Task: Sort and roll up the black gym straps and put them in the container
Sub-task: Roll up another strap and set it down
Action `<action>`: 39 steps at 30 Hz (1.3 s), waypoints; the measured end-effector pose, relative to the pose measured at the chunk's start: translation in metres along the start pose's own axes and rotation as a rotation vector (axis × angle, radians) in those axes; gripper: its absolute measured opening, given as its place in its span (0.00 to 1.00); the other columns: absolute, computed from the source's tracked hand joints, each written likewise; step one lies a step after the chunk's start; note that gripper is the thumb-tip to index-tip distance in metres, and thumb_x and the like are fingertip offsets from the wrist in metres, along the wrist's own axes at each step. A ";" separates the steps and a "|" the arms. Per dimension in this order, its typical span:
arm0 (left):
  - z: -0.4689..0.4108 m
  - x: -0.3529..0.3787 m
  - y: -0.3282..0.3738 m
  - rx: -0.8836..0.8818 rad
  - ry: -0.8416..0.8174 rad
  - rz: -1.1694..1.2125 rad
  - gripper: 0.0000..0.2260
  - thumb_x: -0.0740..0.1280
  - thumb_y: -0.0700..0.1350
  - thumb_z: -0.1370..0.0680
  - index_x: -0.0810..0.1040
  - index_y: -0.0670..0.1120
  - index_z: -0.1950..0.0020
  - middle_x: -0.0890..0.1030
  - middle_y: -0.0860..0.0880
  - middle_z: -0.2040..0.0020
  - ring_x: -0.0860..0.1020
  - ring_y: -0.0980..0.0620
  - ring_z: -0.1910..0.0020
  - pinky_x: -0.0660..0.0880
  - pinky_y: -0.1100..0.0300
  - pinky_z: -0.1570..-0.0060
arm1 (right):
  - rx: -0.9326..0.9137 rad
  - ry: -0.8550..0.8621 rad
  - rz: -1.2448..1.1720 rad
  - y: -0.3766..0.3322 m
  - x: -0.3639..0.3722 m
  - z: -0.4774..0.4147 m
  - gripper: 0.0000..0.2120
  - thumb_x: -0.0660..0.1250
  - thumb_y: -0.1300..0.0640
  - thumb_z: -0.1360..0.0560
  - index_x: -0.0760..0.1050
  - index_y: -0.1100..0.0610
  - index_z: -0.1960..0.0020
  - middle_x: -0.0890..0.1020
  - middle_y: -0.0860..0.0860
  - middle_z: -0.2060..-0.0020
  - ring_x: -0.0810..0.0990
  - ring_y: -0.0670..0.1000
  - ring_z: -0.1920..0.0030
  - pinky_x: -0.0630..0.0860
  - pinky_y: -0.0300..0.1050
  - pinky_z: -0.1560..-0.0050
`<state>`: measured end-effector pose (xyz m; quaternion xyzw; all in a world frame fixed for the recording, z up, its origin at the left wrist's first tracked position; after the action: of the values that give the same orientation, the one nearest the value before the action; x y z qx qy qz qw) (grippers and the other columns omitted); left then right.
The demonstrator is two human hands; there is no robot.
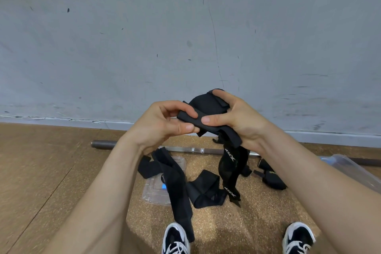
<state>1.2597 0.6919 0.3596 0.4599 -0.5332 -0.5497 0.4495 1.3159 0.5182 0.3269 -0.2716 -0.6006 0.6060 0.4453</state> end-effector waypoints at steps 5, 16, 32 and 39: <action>-0.005 -0.001 -0.002 0.028 0.079 0.026 0.07 0.77 0.38 0.38 0.86 0.47 0.62 0.85 0.43 0.59 0.85 0.46 0.58 0.82 0.59 0.55 | -0.011 0.008 -0.078 0.003 0.002 -0.001 0.52 0.82 0.66 0.43 0.63 0.56 0.23 0.76 0.58 0.34 0.81 0.59 0.40 0.81 0.51 0.44; -0.008 0.007 -0.004 0.024 0.291 -0.047 0.02 0.70 0.35 0.25 0.79 0.39 0.56 0.83 0.43 0.65 0.85 0.46 0.64 0.82 0.60 0.63 | -0.114 0.133 -0.124 0.001 0.005 0.000 0.45 0.78 0.69 0.35 0.62 0.56 0.23 0.77 0.57 0.36 0.81 0.56 0.40 0.80 0.51 0.41; -0.011 0.015 -0.001 -0.029 0.321 -0.106 0.07 0.76 0.41 0.29 0.81 0.41 0.56 0.81 0.46 0.70 0.79 0.53 0.74 0.78 0.63 0.72 | -0.084 0.166 -0.015 -0.003 0.003 0.004 0.37 0.76 0.69 0.32 0.68 0.53 0.27 0.76 0.54 0.36 0.81 0.59 0.42 0.82 0.54 0.49; -0.011 0.009 -0.003 -0.027 0.109 0.103 0.08 0.69 0.39 0.31 0.78 0.40 0.53 0.81 0.45 0.69 0.81 0.53 0.71 0.80 0.64 0.67 | 0.004 0.092 -0.236 -0.002 0.002 0.005 0.29 0.72 0.73 0.30 0.72 0.61 0.31 0.79 0.61 0.39 0.82 0.61 0.41 0.82 0.53 0.46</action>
<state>1.2685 0.6814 0.3564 0.4551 -0.5233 -0.5072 0.5118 1.3115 0.5171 0.3298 -0.2258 -0.6060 0.5375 0.5412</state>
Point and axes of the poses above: each hand's wrist, its own z-axis away from the middle knuckle, its own x-axis out of the palm, y = z × x, the point moved 3 cm from there along -z, towards the middle knuckle
